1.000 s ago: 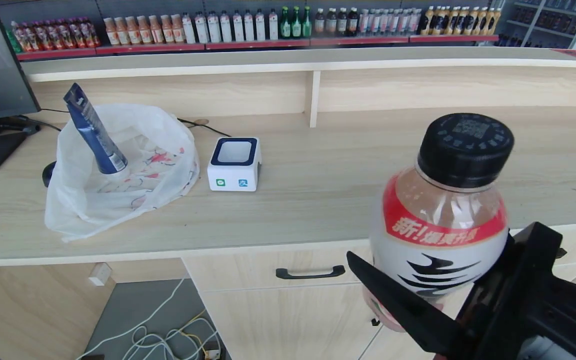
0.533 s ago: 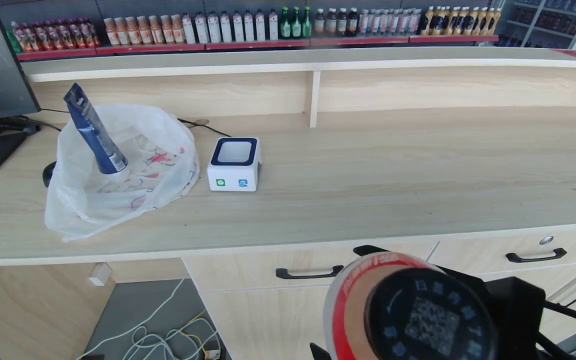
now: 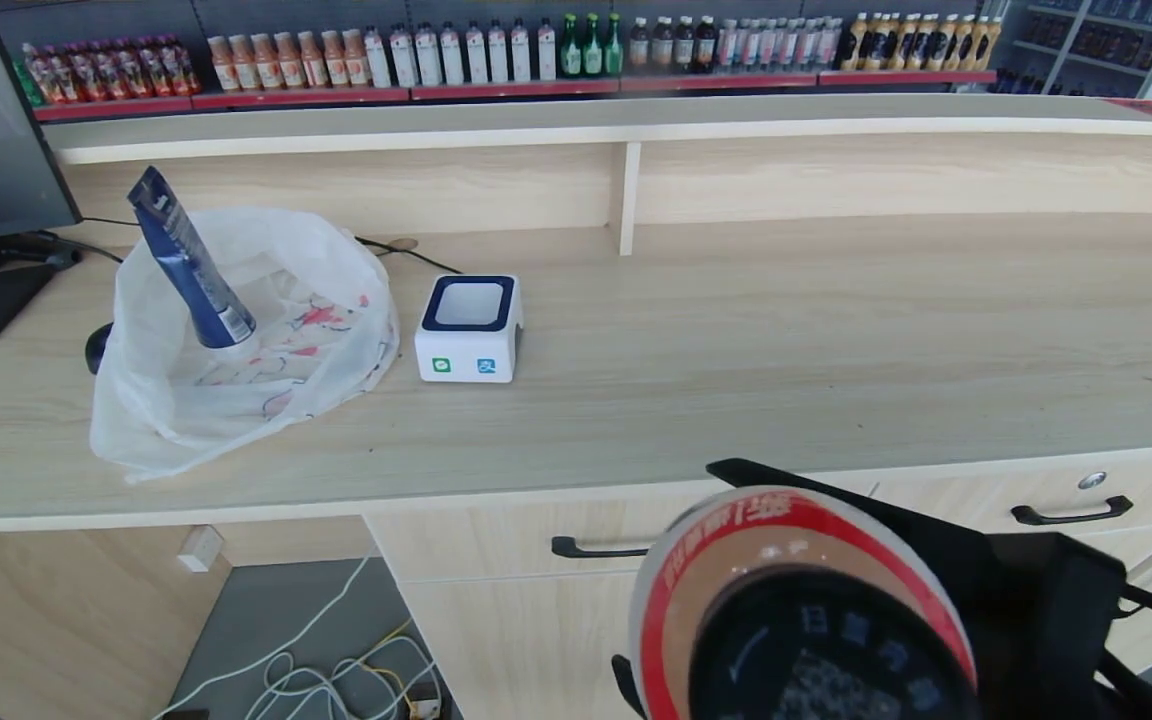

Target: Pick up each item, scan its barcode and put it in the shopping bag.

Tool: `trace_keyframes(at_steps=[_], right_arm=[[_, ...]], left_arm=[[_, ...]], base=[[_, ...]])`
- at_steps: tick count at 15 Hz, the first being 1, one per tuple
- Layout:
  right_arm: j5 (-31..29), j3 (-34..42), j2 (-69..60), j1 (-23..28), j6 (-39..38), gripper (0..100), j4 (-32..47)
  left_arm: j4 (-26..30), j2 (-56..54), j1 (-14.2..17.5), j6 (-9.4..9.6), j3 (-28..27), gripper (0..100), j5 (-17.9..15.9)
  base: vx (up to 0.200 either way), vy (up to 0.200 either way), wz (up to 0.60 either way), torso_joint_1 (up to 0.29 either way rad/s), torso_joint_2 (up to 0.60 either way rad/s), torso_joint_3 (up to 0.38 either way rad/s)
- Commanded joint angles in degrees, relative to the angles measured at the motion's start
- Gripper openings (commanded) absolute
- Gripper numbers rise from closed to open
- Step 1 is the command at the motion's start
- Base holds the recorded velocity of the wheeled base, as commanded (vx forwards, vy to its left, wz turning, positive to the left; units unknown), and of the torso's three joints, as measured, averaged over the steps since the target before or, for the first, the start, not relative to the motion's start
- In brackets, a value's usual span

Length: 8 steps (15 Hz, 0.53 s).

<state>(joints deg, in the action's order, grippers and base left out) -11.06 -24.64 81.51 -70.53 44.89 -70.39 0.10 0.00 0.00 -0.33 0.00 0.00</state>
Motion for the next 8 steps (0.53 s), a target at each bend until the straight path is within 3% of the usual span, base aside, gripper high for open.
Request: trace_keyframes(at_steps=[1, 8], right_arm=[[0.1, 0.0, 0.1, 0.0, 3.5, 0, -0.1], [0.1, 0.6, 0.0, 0.0, 21.5, 0, -0.2]], left_arm=[[0.0, 0.0, 0.0, -0.02, 0.0, 100, 0.0], [0.0, 0.0, 0.0, -0.02, 0.0, 100, 0.0]], base=[[0.000, 0.000, 0.00, 0.000, 0.00, 0.000], [0.000, 0.000, 0.00, 0.000, 0.00, 0.000]])
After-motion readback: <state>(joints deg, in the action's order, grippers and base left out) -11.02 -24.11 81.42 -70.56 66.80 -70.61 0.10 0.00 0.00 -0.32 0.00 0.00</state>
